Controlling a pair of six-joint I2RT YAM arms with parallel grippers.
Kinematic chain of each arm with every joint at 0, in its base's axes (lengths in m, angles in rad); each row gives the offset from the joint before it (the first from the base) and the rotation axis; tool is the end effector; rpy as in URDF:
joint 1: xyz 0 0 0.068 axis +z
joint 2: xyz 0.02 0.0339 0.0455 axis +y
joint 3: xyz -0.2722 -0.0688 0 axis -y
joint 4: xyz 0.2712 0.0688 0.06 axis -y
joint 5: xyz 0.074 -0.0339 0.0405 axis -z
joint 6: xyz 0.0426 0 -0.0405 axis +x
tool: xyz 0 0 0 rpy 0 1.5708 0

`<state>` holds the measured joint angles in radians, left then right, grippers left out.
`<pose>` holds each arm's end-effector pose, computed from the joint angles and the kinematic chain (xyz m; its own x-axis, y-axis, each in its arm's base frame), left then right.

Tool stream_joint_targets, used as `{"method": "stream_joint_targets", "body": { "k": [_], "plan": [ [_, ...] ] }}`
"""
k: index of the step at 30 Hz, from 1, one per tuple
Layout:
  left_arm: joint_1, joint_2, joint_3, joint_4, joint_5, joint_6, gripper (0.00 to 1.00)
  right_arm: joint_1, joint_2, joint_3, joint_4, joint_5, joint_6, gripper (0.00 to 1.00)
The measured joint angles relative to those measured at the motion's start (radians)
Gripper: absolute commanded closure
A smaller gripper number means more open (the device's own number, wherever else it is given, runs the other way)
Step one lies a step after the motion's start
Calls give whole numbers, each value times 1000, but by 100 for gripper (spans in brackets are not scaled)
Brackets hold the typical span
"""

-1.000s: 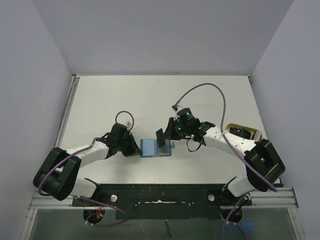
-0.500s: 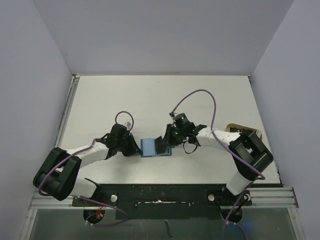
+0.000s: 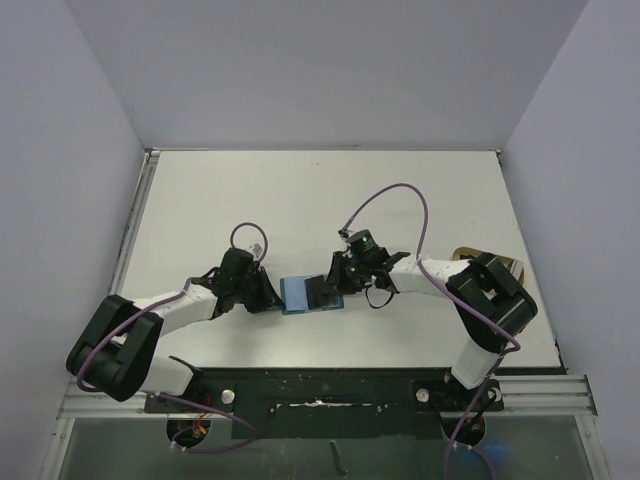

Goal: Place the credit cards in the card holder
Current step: Insert the credit card into the card holder.

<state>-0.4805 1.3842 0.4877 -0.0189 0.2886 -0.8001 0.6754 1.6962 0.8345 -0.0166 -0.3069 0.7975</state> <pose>0.2211 -0.1289 0.1155 -0.9180 -0.2971 -0.2627 -0.0885 0.7993 -0.5944 0.2646 0.2285 0.1286 -0.9538 0.1100 -0.2796 -0.0916 0.7798 0.6193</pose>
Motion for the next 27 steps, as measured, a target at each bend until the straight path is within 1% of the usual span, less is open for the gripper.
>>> {"method": "stream_joint_targets", "body": {
  "k": [12,19,27],
  "plan": [
    [0,-2,0,-1,0,0,100,-1,0,-1,1,-3,-8,90],
    [0,-2,0,-2,0,4,100,-26,11,15,-20,-25,-64,90],
    [0,-2,0,-3,0,12,100,-28,19,42,-56,-30,-114,90]
  ]
}}
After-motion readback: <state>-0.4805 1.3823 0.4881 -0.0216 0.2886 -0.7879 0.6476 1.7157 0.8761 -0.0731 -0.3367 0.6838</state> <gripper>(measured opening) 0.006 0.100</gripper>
